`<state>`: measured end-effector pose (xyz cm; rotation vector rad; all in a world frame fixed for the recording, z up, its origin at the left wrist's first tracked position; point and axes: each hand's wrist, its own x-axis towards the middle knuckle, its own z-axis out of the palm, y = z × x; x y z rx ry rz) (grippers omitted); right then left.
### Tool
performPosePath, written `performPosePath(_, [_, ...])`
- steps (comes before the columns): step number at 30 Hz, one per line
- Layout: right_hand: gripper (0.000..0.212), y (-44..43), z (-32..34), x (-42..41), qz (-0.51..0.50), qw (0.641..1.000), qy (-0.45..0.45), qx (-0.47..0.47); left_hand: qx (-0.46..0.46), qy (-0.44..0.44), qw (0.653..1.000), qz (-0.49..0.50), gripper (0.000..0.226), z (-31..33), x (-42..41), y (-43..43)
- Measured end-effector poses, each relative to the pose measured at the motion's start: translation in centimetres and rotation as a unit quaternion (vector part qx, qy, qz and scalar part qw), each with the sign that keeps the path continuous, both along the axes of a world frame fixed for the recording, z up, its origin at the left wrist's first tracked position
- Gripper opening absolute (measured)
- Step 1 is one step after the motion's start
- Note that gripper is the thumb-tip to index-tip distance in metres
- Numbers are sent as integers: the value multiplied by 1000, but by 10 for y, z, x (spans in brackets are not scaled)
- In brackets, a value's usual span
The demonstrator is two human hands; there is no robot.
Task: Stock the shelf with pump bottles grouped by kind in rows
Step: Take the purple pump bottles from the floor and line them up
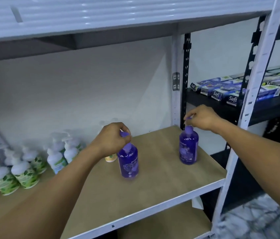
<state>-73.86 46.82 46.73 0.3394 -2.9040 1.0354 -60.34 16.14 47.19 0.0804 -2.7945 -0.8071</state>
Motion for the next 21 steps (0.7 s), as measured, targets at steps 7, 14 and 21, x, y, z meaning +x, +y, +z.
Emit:
performPosePath(7, [22, -2, -3, 11, -22, 988, 54, 140, 11, 9, 1000, -6, 5, -4, -8, 3])
performPosePath(14, [45, -29, -53, 53, 91, 925, 345, 134, 34, 24, 999, -7, 14, -10, -22, 4])
performPosePath(21, [62, -69, -128, 68, 173, 961, 117, 179, 70, 34, 997, 10, 14, -23, -37, 8])
